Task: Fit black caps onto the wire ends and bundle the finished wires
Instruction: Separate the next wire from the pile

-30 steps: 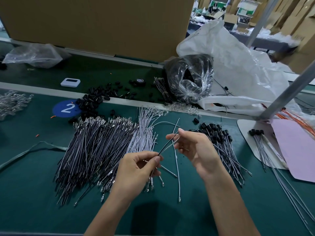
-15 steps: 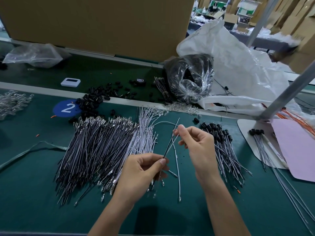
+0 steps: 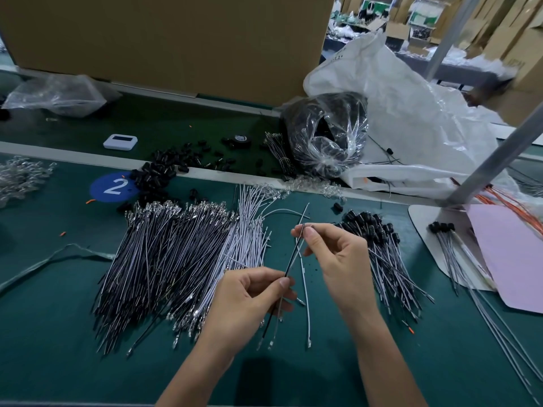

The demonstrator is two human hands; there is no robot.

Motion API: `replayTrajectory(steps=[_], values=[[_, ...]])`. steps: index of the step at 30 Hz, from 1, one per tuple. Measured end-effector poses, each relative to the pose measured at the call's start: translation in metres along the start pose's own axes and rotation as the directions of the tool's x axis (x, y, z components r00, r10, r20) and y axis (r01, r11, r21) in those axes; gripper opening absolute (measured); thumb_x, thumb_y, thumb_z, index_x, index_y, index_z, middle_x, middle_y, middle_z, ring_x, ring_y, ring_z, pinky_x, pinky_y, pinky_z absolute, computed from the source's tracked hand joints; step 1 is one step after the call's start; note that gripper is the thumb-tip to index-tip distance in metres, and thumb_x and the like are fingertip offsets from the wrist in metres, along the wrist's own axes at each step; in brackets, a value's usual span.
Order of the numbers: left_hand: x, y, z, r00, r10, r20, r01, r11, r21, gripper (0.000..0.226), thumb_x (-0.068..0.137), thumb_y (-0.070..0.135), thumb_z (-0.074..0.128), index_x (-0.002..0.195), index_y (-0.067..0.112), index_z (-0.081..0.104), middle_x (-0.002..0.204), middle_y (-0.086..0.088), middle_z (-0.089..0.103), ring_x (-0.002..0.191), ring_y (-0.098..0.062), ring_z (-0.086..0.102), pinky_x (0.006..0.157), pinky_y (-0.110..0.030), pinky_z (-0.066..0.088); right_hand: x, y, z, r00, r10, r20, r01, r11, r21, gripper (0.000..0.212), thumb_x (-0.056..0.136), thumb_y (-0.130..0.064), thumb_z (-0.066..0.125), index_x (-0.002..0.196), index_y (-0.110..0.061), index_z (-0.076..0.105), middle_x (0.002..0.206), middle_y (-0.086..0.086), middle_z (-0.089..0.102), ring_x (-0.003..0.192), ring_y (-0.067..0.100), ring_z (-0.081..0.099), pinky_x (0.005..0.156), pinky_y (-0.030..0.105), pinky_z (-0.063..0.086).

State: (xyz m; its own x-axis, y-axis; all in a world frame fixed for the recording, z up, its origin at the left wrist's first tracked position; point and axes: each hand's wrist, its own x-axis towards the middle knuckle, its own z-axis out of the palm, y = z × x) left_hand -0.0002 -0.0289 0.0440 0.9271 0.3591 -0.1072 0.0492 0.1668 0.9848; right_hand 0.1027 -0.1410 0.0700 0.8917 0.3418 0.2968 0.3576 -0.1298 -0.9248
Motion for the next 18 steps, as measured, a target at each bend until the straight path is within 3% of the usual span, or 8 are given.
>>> replayTrajectory(steps=[5,11,14,18], values=[[0.0007,-0.0002,0.0009,1.0,-0.004,0.0,0.004,1.0,-0.002,0.01,0.087,0.007,0.067,0.083,0.011,0.076,0.073,-0.008,0.075,0.063,-0.019,0.072,0.06,-0.023,0.056,0.0001,-0.0009,-0.0009,0.999,-0.016,0.028,0.017,0.999,-0.029,0.022,0.095,-0.01,0.06,0.085,-0.023,0.074,0.083,-0.007,0.075,0.065,0.006,0.062,0.065,0.019,0.051],[0.0002,-0.0012,0.0011,1.0,-0.01,0.005,0.01,1.0,0.0,0.009,0.087,0.006,0.067,0.083,0.009,0.075,0.072,-0.009,0.075,0.061,-0.018,0.071,0.058,-0.023,0.054,0.0037,-0.003,-0.0054,0.99,0.036,0.14,-0.024,0.996,-0.081,0.03,0.1,-0.011,0.05,0.077,-0.02,0.066,0.084,-0.008,0.074,0.062,0.005,0.06,0.061,0.012,0.043],[-0.0001,-0.0009,0.0015,1.0,-0.012,0.005,0.012,1.0,0.005,0.01,0.086,0.005,0.068,0.082,0.01,0.075,0.071,-0.009,0.074,0.061,-0.017,0.07,0.059,-0.024,0.055,0.0062,-0.0039,-0.0064,0.984,0.05,0.172,-0.021,0.986,-0.167,0.031,0.1,-0.011,0.046,0.072,-0.02,0.059,0.084,-0.009,0.074,0.061,0.003,0.059,0.06,0.011,0.041],[-0.0003,0.0004,0.0022,1.0,-0.003,0.009,0.003,1.0,0.016,0.011,0.087,0.005,0.067,0.081,0.009,0.075,0.071,-0.01,0.074,0.06,-0.017,0.07,0.061,-0.026,0.057,0.006,-0.0052,-0.0068,0.984,0.016,0.175,0.03,0.965,-0.26,0.03,0.1,-0.014,0.046,0.076,-0.022,0.061,0.08,-0.017,0.071,0.064,0.001,0.06,0.061,0.009,0.041]])
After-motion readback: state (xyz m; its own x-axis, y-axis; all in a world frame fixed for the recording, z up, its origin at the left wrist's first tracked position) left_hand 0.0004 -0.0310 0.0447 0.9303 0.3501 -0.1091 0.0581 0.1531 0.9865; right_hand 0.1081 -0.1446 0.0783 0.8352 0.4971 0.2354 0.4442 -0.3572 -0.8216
